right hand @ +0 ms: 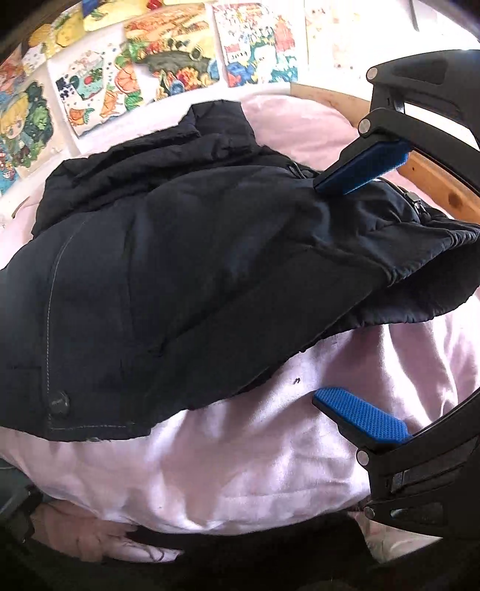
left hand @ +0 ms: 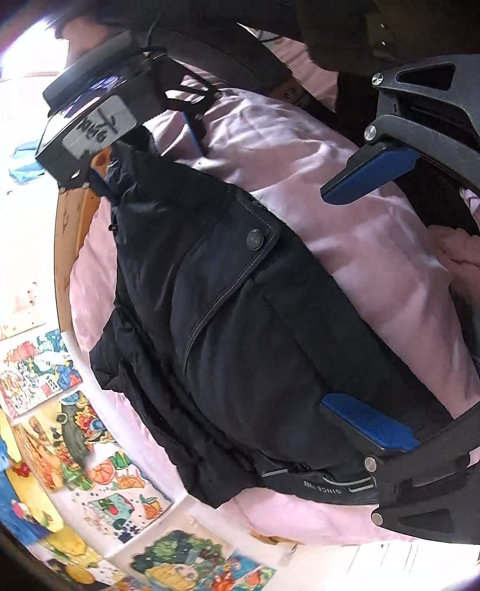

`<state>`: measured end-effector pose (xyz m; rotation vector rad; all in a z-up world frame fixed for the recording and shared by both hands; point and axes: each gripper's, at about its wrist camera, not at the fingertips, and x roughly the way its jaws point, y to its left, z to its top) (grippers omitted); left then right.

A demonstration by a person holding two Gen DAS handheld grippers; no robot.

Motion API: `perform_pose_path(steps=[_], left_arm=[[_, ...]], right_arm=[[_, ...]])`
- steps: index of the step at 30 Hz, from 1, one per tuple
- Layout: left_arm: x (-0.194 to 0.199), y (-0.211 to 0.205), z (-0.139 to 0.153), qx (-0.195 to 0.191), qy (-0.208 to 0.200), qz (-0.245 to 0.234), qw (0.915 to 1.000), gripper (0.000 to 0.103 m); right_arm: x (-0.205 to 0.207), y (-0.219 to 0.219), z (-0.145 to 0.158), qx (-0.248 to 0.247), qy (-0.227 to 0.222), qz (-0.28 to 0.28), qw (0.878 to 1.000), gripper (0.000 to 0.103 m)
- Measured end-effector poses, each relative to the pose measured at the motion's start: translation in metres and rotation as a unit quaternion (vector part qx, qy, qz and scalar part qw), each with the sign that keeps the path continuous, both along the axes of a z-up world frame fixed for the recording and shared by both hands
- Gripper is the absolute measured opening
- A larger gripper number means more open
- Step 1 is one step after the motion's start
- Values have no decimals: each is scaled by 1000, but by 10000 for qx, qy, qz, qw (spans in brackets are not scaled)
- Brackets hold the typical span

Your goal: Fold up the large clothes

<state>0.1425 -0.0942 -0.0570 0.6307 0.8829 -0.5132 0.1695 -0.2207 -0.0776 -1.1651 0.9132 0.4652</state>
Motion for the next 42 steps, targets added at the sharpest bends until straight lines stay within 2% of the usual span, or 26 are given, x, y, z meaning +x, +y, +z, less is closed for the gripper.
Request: perform_pose_path(steps=[3,8,10,12,15,18,19,21,25,28,30,34,36,42], left_arm=[[0,2,-3,161,-126,120,9997,103],[9,9,-9,191,34,269,9994,103],[8,10,-10,209,17,287,9994,103],[8,11,-11,195,6,308,9993,103],[9,14,-10,187,-38,390,9991,103],[11,17,-9,140,-37,444,9989,103],[12,18,-9,128,-36,449,9989,103],[11,18,-9,152,-79,453,9988,103],[12,16,-11,356,-318,504,9976,103],[21,22,-10,517,-555,873,9933,103],[29,31,-9,611,-732,1277,9872,102],[25,36,6,548,-1383,1540,9768,98],[23,39,10,563,-1616,1718,9702,98],[32,61,23,187,-1695,2263,9590,86]], right_arm=[[-3,5,0,-125,-201,-66,9997,101],[12,1,9,49,-384,-427,9983,100],[22,-4,14,194,-407,-591,9972,94],[29,-8,21,397,-341,-735,9959,66],[36,-14,36,858,-218,-919,9918,49],[43,-24,49,1351,-86,-1111,9845,39],[46,-28,54,1546,-51,-1199,9807,37],[59,-40,63,1991,13,-1409,9698,27],[75,-61,90,2919,-22,-1887,9376,21],[84,-75,109,3491,-212,-2154,9118,19],[88,-84,117,3772,-323,-2289,8968,18],[93,-85,114,3894,-344,-2383,8890,18],[92,-83,111,3848,-357,-2385,8909,18],[90,-88,115,3866,-379,-2456,8881,18]])
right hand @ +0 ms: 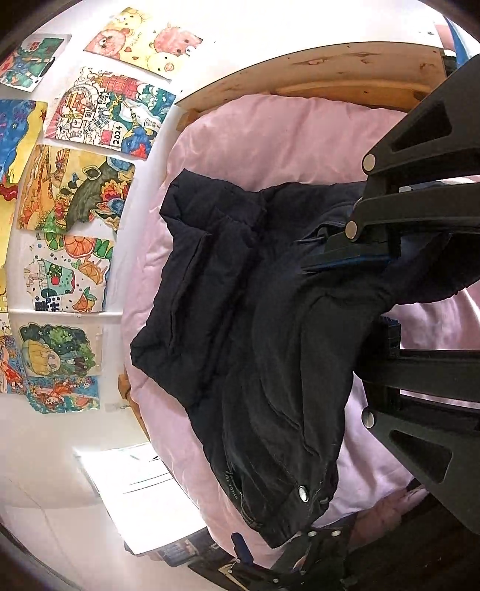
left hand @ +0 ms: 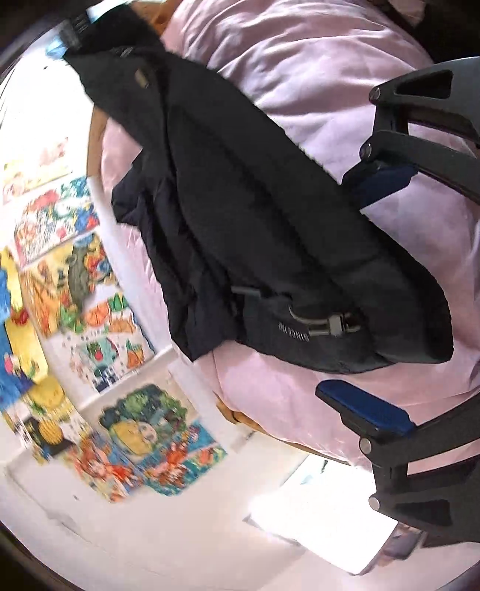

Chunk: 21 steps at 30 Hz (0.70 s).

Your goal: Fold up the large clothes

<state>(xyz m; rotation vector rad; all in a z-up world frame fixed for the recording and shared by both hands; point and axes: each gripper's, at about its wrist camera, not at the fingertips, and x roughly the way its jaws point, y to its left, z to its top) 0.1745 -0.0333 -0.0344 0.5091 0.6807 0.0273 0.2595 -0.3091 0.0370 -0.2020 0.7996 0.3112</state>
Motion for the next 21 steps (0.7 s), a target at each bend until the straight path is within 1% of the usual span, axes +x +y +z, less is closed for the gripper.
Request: perform_pose_path(steps=[1,2,3,5,6,8,9,11,15,18,21], left_arm=[[-1,1,1,-31,-26,22,10000,79],[-1,2,3,-78,-66,-8,9999,66],[-4,1,3,-107,-100,-31,9999,59],[-9,0,8,-202,-218,-101,9995,36],[-10,1,10,-252,-252,-133,9993,31],[-14,2,15,-374,-336,-151,9986,13],[-16,3,17,-423,-384,-140,9983,10],[-18,6,23,-556,-456,-127,9973,8],[-28,10,36,-775,-487,-111,9957,7],[-42,14,46,-899,-429,-162,9949,7],[-62,18,59,-989,-394,-288,9939,6]], right_arm=[[-1,0,0,-11,-19,-2,10000,18],[-2,1,0,-35,-33,-8,10000,18],[-4,2,1,-58,-37,-8,10000,18],[-8,5,-4,-168,-37,8,9999,18],[-11,8,-7,-253,-29,35,9997,17],[-18,15,-15,-517,22,175,9985,16],[-21,17,-15,-591,34,221,9980,14],[-29,20,-18,-781,33,296,9965,11],[-47,27,-11,-1157,-96,479,9921,7],[-64,32,0,-1270,-167,574,9901,7],[-83,31,14,-1230,-135,653,9902,7]])
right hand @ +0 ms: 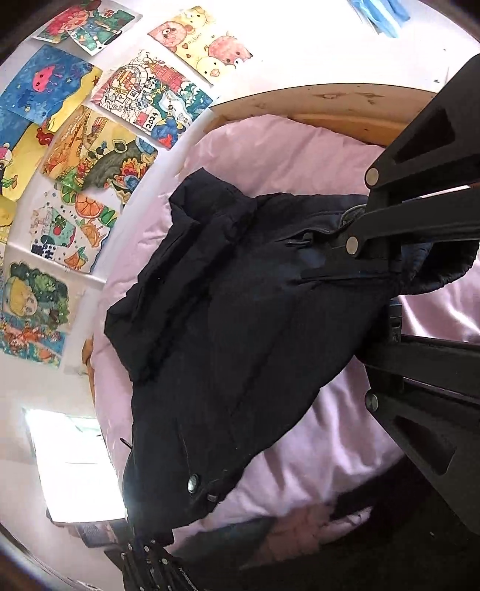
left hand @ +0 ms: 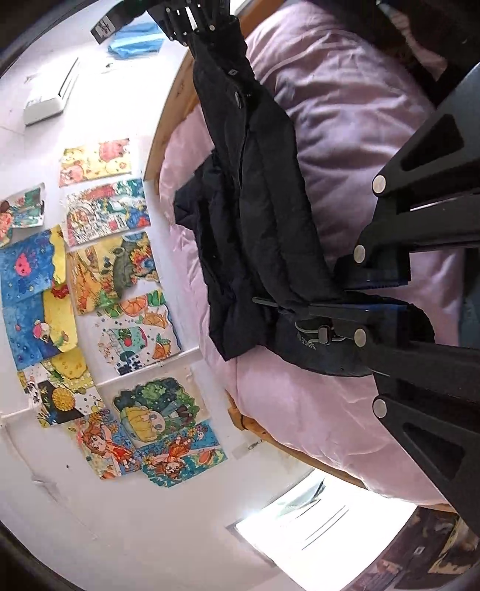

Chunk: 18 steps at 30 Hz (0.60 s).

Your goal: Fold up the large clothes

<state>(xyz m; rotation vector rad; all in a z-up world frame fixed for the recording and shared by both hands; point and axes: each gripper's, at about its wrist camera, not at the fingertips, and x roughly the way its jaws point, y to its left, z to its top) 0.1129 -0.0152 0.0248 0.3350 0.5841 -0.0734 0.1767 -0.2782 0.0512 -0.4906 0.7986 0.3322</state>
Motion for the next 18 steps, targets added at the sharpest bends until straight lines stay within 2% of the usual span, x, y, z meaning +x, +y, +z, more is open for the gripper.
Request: perform_pose_path(steps=[7,12,18], left_arm=[[-30,3,30,-25,-97,-248,9996,6],[-3,10,45,-407,2,-188,9990,6],[34,2,66,-255,-300,-99,9992,7]], right_arm=[[-40,-7,31,119,78,85,9999,7],[-31,-10,43,220,-42,41,9997,7],[0,-11,59,368,-276,-95,9989,7]])
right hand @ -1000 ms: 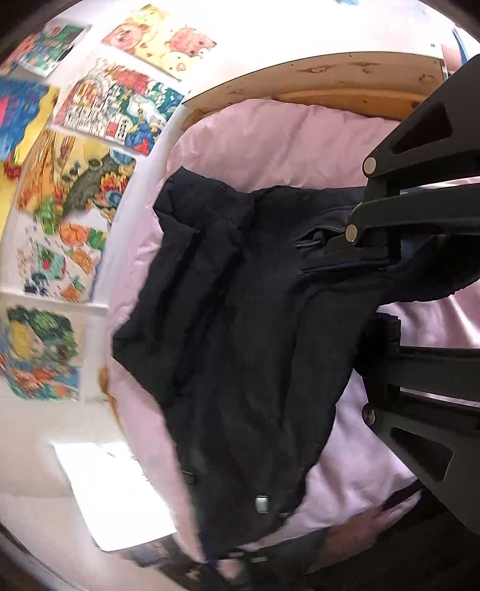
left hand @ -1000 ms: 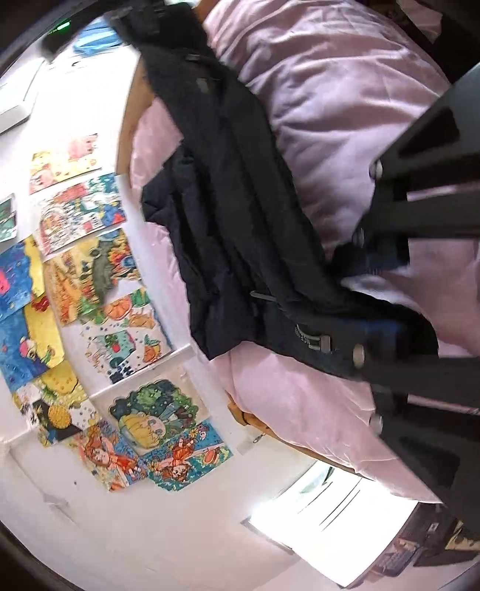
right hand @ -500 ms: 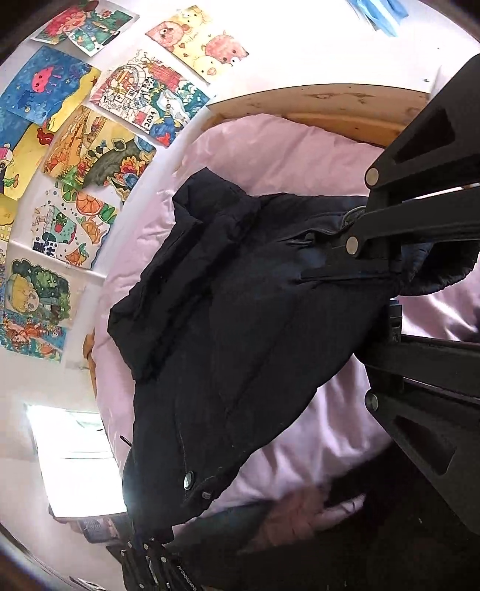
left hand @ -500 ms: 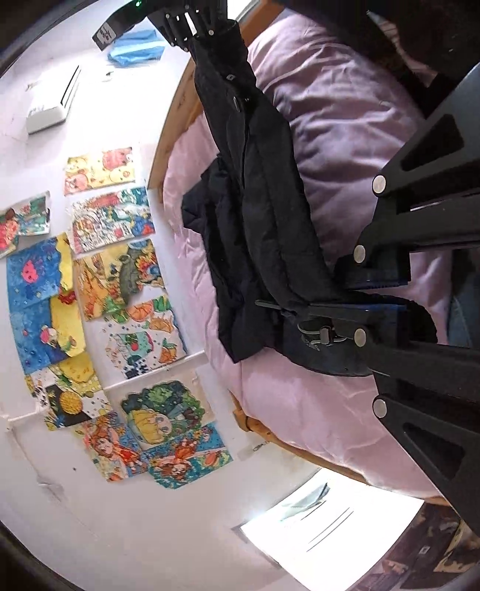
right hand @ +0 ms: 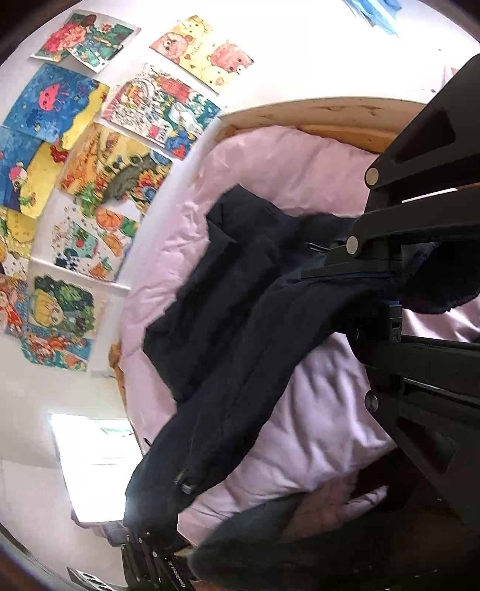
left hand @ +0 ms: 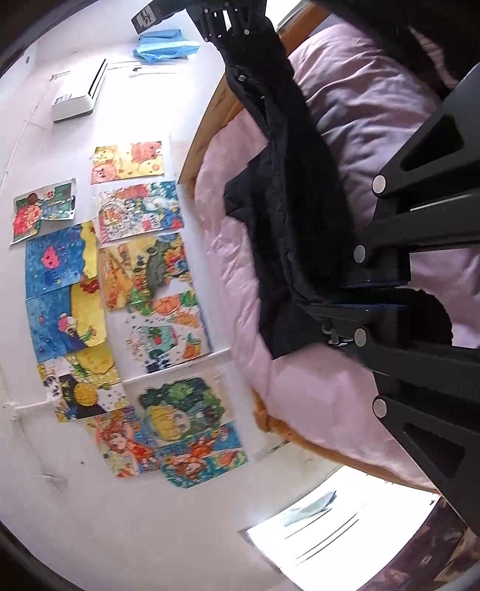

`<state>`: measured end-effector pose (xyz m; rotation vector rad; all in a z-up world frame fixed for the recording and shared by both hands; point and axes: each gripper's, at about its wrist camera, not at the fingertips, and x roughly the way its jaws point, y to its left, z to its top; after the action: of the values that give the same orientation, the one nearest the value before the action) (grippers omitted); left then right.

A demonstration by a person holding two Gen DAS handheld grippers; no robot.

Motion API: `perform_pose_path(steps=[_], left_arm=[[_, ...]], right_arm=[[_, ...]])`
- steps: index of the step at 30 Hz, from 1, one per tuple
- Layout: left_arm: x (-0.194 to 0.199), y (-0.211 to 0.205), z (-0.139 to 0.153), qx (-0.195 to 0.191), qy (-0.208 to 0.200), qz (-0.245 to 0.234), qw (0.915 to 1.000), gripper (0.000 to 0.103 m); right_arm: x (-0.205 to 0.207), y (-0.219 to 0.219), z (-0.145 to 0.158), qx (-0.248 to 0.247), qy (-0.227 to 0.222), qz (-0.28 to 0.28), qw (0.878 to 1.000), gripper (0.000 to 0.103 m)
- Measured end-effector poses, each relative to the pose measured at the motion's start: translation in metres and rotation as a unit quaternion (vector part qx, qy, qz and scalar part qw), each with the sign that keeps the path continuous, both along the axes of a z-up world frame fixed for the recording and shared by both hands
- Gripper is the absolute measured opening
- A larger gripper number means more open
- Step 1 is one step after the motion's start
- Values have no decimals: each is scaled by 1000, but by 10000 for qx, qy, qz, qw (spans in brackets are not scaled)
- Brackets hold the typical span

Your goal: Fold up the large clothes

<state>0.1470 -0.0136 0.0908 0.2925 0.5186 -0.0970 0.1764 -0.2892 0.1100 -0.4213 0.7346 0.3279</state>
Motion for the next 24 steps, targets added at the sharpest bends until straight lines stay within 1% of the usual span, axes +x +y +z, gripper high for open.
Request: perform_pose_path(steps=[4,7,11,16,19,24], left_arm=[[36,-6,14,2,-82,80,9999,6],[66,-11,20,89,-66,145,9998,7],[107,-15,23,98,-35,301,9995,7],[149,-15,19,125,29,428,9990,7],[171,-18,13,202,50,471,9987,7],[209,-24,1,474,132,471,9977,7]], right_arm=[[28,-2,9,60,-202,-145,9997,7],[53,-2,8,58,-315,-237,9992,7],[90,-1,2,16,-439,-312,9985,7],[141,1,-3,81,-536,-331,9980,8],[167,5,-11,-6,-636,-311,9975,8],[209,7,-28,-72,-675,-357,9971,8]])
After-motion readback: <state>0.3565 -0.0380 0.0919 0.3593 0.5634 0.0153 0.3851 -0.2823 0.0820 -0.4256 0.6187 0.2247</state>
